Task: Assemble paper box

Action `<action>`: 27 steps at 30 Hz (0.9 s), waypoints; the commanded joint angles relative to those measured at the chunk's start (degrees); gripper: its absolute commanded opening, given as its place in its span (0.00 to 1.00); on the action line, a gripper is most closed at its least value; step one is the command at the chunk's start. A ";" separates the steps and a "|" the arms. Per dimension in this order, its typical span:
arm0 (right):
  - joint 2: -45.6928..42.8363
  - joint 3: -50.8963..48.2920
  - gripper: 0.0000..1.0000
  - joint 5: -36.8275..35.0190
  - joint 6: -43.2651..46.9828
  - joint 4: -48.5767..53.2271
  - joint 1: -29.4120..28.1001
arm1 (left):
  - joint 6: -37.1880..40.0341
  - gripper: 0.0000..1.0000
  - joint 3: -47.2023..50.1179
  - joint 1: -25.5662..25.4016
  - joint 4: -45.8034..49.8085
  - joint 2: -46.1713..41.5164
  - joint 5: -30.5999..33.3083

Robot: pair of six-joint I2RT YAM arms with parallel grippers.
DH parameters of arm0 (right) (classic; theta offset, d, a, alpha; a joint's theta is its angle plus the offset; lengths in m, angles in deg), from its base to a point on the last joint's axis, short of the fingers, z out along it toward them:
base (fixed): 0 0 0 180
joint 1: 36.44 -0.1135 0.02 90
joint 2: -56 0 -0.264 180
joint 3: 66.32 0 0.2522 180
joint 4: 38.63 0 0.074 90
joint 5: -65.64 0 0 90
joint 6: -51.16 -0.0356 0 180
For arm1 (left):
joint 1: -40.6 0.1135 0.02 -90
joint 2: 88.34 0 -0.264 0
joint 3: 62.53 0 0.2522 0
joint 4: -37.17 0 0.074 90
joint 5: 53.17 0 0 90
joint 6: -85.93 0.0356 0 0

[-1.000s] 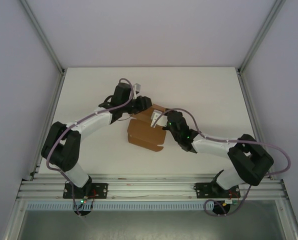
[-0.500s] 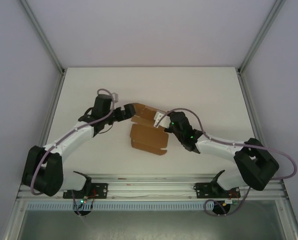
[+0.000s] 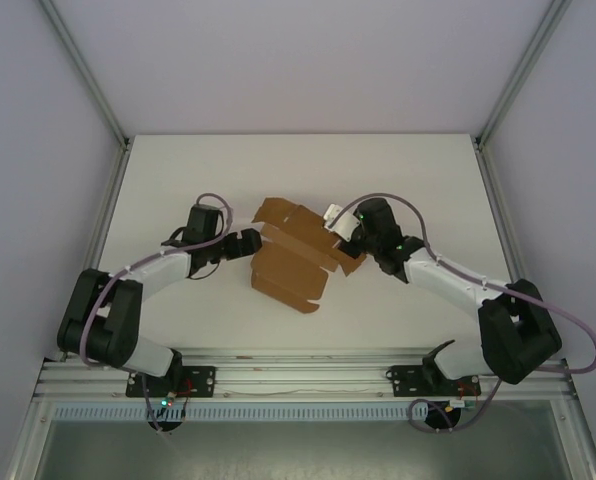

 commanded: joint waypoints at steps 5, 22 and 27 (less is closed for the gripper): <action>1.01 2.49 0.02 4.63 -1.41 5.30 1.10 | 0.89 0.91 1.79 1.84 -3.68 -3.04 2.77; 2.92 3.86 0.02 7.03 -5.59 3.10 1.54 | 2.52 0.81 5.20 4.28 -19.37 5.23 -19.73; 3.35 3.57 0.02 7.74 -8.16 3.02 1.89 | -0.04 0.82 7.96 4.19 -25.95 4.67 -22.49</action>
